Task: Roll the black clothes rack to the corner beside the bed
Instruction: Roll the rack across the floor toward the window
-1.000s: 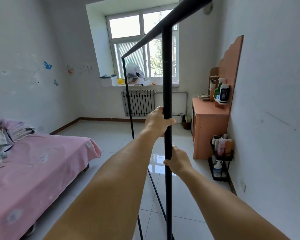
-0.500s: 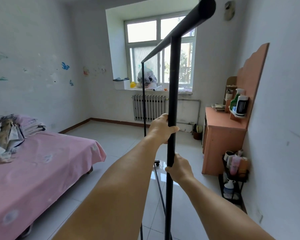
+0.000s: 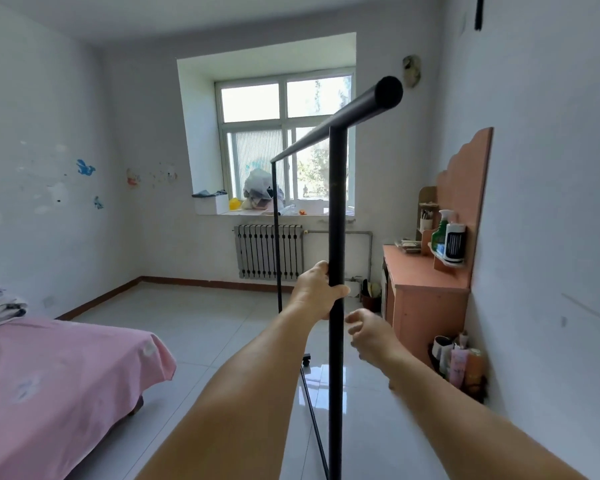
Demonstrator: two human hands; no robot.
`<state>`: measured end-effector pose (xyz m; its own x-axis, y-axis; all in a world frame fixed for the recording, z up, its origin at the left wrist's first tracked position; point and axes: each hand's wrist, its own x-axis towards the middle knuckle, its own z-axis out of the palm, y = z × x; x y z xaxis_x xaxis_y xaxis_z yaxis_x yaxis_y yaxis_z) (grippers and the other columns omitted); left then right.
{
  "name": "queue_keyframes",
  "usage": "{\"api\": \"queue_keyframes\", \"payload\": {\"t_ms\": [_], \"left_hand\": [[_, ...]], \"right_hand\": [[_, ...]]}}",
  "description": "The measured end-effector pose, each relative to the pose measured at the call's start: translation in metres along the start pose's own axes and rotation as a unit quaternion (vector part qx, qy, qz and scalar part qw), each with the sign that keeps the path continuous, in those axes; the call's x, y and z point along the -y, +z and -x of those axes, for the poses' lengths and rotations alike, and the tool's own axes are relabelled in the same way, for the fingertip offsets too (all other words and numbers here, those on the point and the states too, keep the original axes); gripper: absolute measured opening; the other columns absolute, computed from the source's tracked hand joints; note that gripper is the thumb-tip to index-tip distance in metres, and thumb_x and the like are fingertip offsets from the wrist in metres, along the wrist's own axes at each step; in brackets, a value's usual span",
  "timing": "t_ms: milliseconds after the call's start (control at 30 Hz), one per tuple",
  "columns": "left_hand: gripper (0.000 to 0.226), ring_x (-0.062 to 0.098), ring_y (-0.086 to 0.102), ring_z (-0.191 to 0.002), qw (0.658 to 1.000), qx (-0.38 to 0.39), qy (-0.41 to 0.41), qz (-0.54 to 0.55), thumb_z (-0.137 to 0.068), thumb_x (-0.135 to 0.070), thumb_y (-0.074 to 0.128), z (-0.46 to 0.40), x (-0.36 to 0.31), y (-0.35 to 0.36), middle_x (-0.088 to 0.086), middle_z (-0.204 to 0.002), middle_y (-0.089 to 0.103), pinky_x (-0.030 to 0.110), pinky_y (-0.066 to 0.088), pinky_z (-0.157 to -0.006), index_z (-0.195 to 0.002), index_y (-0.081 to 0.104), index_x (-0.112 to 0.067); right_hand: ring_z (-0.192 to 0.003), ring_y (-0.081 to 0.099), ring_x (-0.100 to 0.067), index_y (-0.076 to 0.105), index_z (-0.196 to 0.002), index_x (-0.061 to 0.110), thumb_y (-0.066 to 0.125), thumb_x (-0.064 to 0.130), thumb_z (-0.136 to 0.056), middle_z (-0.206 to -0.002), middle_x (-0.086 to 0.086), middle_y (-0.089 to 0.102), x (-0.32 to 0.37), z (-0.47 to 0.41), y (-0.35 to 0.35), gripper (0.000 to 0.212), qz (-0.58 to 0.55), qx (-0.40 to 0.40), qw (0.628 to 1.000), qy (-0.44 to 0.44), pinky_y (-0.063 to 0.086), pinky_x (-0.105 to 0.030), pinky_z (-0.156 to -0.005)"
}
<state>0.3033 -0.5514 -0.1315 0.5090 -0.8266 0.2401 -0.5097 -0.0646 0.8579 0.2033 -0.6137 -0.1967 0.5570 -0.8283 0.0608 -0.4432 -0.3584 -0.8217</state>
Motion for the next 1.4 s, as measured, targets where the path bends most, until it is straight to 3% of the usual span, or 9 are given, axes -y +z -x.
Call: {"api": "queue_keyframes", "payload": {"t_ms": [133, 233, 300, 400, 500, 600, 667, 1000, 1400], "left_hand": [[0.03, 0.024, 0.063, -0.091, 1.0, 0.008, 0.001, -0.001, -0.083, -0.02, 0.065, -0.027, 0.008, -0.001, 0.007, -0.102, 0.059, 0.043, 0.058, -0.079, -0.11, 0.053, -0.019], [0.029, 0.025, 0.062, -0.093, 1.0, 0.01, 0.006, -0.004, -0.082, -0.022, 0.065, -0.043, 0.015, -0.001, 0.008, -0.103, 0.06, 0.043, 0.059, -0.078, -0.108, 0.053, -0.02], [0.029, 0.027, 0.062, -0.095, 1.0, 0.014, 0.008, -0.007, -0.081, -0.023, 0.066, -0.052, 0.017, -0.001, 0.008, -0.103, 0.059, 0.043, 0.058, -0.078, -0.107, 0.053, -0.021], [0.028, 0.028, 0.062, -0.096, 1.0, 0.015, 0.011, -0.009, -0.081, -0.023, 0.066, -0.063, 0.02, -0.001, 0.005, -0.1, 0.058, 0.044, 0.057, -0.082, -0.106, 0.054, -0.02], [0.024, 0.027, 0.061, -0.094, 1.0, 0.013, 0.012, -0.007, -0.082, -0.022, 0.066, -0.072, 0.023, 0.0, 0.0, -0.09, 0.055, 0.044, 0.057, -0.08, -0.103, 0.054, -0.02], [0.023, 0.027, 0.061, -0.094, 1.0, 0.01, 0.011, -0.006, -0.082, -0.022, 0.066, -0.078, 0.024, 0.001, -0.001, -0.089, 0.054, 0.044, 0.057, -0.081, -0.102, 0.054, -0.02], [0.026, 0.027, 0.061, -0.095, 1.0, 0.012, 0.008, -0.008, -0.082, -0.021, 0.065, -0.08, 0.022, 0.001, 0.002, -0.094, 0.055, 0.044, 0.057, -0.081, -0.105, 0.054, -0.019], [0.032, 0.026, 0.063, -0.094, 1.0, 0.008, -0.008, -0.008, -0.084, -0.019, 0.064, -0.103, 0.02, 0.011, 0.01, -0.107, 0.058, 0.042, 0.06, -0.073, -0.114, 0.052, -0.018], [0.033, 0.028, 0.062, -0.096, 1.0, -0.004, -0.009, -0.018, -0.084, -0.02, 0.064, -0.154, 0.011, 0.053, 0.007, -0.105, 0.054, 0.044, 0.058, -0.079, -0.114, 0.052, -0.016]], "right_hand": [[-0.087, 0.062, -0.013, 0.052, -0.113, 0.017, 0.046, 0.011, -0.093, -0.113, -0.008, 0.064, 0.063, -0.012, -0.048, 0.022, -0.203, -0.19, 0.947, -0.16, 0.055, -0.034, -0.082], [-0.114, 0.055, -0.012, 0.043, -0.129, 0.02, 0.064, 0.031, -0.083, -0.125, 0.002, 0.056, 0.119, -0.01, -0.068, 0.052, -0.204, -0.18, 0.911, -0.31, 0.046, -0.029, -0.099], [-0.12, 0.05, -0.011, 0.036, -0.135, 0.019, 0.072, 0.039, -0.077, -0.129, 0.006, 0.052, 0.155, -0.014, -0.074, 0.071, -0.205, -0.177, 0.9, -0.342, 0.041, -0.026, -0.102], [-0.111, 0.055, -0.01, 0.039, -0.133, 0.015, 0.076, 0.037, -0.074, -0.121, 0.003, 0.059, 0.194, -0.03, -0.079, 0.073, -0.259, -0.21, 0.884, -0.329, 0.041, -0.026, -0.1], [-0.096, 0.061, -0.009, 0.049, -0.12, 0.016, 0.074, 0.041, -0.075, -0.102, 0.006, 0.064, 0.209, -0.051, -0.082, 0.056, -0.266, -0.247, 0.882, -0.302, 0.044, -0.024, -0.089], [-0.059, 0.059, 0.004, 0.056, -0.079, 0.016, 0.069, 0.049, -0.077, -0.058, 0.015, 0.062, 0.216, -0.069, -0.089, 0.036, -0.243, -0.284, 0.88, -0.294, 0.045, -0.012, -0.065], [-0.046, 0.053, 0.004, 0.043, -0.057, 0.02, 0.064, 0.052, -0.079, -0.04, 0.013, 0.052, 0.222, -0.075, -0.093, 0.044, -0.22, -0.298, 0.883, -0.288, 0.042, -0.008, -0.053], [-0.059, 0.055, -0.013, 0.045, -0.054, 0.02, 0.06, 0.028, -0.078, -0.056, 0.005, 0.052, 0.216, -0.114, -0.113, 0.029, -0.175, -0.315, 0.89, -0.281, 0.051, -0.028, -0.063], [-0.058, 0.054, -0.012, 0.045, -0.055, 0.02, 0.062, 0.026, -0.077, -0.059, 0.003, 0.052, 0.186, -0.169, -0.151, 0.028, -0.179, -0.302, 0.889, -0.293, 0.05, -0.028, -0.063]]}}
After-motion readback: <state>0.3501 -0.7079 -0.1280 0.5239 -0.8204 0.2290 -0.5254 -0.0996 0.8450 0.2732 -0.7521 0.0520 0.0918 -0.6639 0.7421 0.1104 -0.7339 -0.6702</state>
